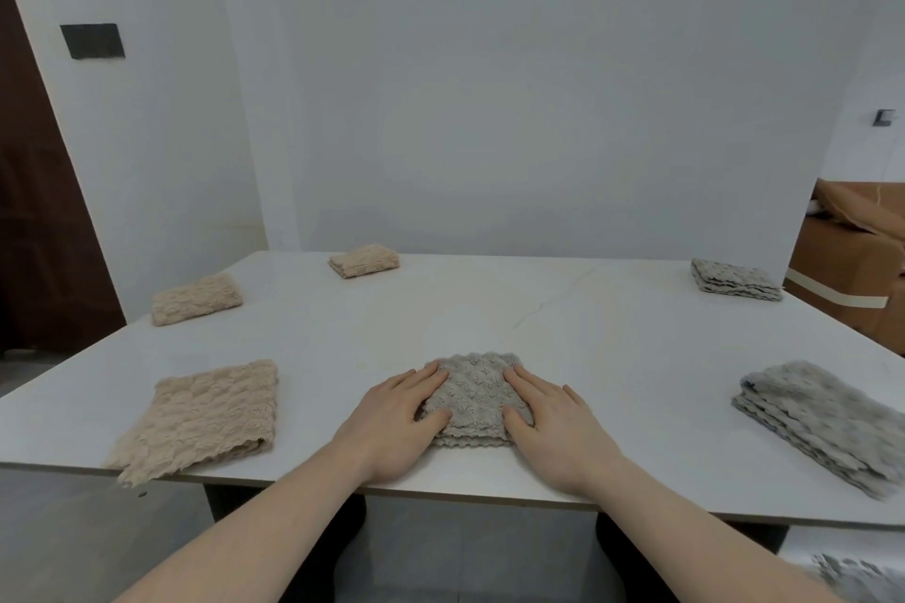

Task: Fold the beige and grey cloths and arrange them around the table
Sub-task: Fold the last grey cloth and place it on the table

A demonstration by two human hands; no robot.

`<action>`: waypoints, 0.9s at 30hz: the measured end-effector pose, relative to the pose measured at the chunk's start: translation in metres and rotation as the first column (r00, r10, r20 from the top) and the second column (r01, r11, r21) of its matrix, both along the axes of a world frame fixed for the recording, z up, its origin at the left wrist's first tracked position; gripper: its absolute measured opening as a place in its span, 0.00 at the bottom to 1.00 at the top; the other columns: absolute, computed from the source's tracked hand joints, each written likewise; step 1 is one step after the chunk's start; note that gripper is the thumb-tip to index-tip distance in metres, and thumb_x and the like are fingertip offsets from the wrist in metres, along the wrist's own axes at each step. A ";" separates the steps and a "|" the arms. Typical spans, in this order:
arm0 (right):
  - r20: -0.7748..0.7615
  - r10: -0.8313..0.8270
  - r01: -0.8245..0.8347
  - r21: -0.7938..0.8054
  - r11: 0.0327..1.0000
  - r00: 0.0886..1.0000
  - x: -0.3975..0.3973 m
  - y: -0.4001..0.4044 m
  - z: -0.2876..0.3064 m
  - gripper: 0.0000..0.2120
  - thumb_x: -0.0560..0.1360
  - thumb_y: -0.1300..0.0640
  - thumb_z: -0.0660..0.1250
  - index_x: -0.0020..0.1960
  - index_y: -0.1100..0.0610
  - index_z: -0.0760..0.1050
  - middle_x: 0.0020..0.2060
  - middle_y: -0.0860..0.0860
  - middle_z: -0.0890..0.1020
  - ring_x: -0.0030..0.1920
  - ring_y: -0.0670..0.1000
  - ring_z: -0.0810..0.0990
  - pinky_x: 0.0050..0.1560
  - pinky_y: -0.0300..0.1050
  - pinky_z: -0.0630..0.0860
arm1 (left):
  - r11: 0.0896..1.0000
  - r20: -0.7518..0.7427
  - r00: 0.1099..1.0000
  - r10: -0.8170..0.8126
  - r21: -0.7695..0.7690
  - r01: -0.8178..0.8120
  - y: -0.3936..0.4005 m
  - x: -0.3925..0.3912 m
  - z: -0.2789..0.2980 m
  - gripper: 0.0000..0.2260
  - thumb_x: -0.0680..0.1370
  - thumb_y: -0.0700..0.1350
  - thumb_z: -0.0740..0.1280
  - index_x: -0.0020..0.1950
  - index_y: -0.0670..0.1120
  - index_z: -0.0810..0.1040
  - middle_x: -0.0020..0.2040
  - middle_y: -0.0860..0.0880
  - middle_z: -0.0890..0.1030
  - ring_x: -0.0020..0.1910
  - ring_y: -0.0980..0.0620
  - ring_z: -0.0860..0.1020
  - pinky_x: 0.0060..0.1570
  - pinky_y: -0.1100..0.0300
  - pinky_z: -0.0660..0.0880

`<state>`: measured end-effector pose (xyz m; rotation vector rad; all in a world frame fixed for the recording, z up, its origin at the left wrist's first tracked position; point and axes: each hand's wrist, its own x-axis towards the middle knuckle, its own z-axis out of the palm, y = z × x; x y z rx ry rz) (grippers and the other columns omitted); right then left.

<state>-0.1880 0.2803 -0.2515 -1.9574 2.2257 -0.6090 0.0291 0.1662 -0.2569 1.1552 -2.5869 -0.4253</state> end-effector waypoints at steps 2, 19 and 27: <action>0.003 -0.006 0.006 -0.017 1.000 1.000 0.000 0.000 0.000 0.28 0.82 0.43 0.49 0.81 0.45 0.53 0.80 0.41 0.55 0.79 0.42 0.54 0.80 0.50 0.48 | 1.000 0.001 1.000 0.006 -0.007 -0.006 0.000 0.000 0.000 0.28 0.82 0.62 0.53 0.82 0.61 0.55 0.81 0.64 0.51 0.81 0.59 0.51 0.79 0.57 0.48; 0.135 -0.081 0.093 -0.086 0.992 0.988 -0.002 0.002 0.005 0.26 0.82 0.41 0.53 0.79 0.40 0.58 0.57 0.41 0.72 0.61 0.45 0.69 0.69 0.45 0.64 | 0.998 -0.074 0.996 0.055 -0.027 -0.057 0.009 0.004 0.007 0.25 0.83 0.62 0.53 0.80 0.59 0.60 0.76 0.58 0.67 0.75 0.56 0.63 0.76 0.58 0.57; 0.133 -0.011 0.018 -0.048 0.999 0.991 -0.006 0.000 0.000 0.26 0.78 0.37 0.51 0.76 0.30 0.54 0.62 0.29 0.66 0.69 0.37 0.60 0.76 0.44 0.56 | 0.996 -0.114 0.992 0.056 -0.057 -0.063 0.012 0.005 0.005 0.24 0.80 0.65 0.53 0.77 0.64 0.61 0.59 0.63 0.68 0.61 0.61 0.67 0.64 0.64 0.64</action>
